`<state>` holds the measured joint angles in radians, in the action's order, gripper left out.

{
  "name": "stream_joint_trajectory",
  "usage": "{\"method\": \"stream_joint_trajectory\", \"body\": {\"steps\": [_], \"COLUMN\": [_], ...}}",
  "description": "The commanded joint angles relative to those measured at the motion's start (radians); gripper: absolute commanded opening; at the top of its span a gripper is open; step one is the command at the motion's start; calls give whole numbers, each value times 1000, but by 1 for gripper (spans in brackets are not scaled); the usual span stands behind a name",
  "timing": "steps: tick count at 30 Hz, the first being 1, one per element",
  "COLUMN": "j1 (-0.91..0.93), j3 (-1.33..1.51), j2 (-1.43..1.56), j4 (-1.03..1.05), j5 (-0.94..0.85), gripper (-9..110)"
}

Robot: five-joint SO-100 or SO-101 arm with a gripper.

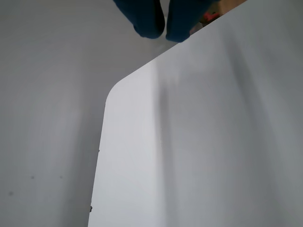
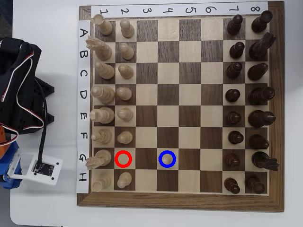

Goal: Move the piece to destination

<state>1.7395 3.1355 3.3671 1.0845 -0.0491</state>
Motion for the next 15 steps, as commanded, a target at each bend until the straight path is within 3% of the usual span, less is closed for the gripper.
{"method": "stream_joint_trajectory", "body": {"steps": [1, 15], "j1": [23, 28], "j3": [-6, -8], "j2": [60, 60], "j4": [-5, -2], "j5": [48, 63], "gripper": [0, 0]}}
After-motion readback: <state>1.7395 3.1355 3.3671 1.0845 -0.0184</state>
